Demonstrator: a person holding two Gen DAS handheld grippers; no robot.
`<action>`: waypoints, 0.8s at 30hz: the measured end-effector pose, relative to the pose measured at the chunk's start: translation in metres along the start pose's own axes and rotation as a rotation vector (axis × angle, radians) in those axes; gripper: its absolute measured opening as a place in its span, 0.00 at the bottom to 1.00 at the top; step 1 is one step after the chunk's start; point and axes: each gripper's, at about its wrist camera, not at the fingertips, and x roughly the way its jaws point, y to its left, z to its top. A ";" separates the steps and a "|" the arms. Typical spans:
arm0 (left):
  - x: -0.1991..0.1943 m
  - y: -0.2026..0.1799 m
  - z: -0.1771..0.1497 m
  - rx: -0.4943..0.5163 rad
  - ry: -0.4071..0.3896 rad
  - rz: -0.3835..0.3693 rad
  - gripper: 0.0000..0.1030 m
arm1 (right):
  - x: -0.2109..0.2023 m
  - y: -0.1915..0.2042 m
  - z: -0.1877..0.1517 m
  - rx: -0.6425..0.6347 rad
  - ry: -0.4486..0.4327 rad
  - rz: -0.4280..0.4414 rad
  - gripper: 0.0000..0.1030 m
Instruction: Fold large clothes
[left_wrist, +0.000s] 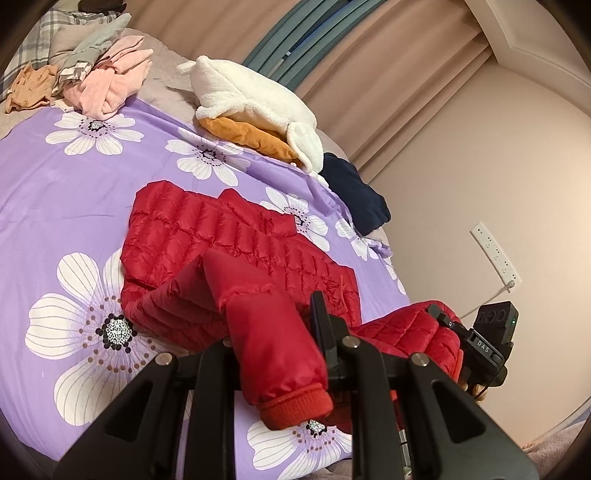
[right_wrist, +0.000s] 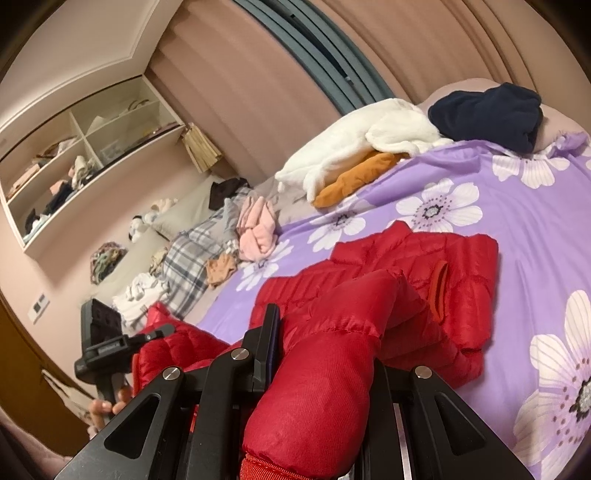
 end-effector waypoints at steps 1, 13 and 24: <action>0.001 0.001 0.001 -0.001 0.001 0.001 0.18 | 0.001 -0.001 0.001 0.003 -0.001 0.000 0.20; 0.014 0.010 0.013 -0.008 0.005 0.015 0.18 | 0.015 -0.012 0.010 0.021 -0.003 -0.019 0.20; 0.025 0.017 0.023 -0.008 0.010 0.027 0.18 | 0.025 -0.018 0.016 0.030 -0.003 -0.030 0.20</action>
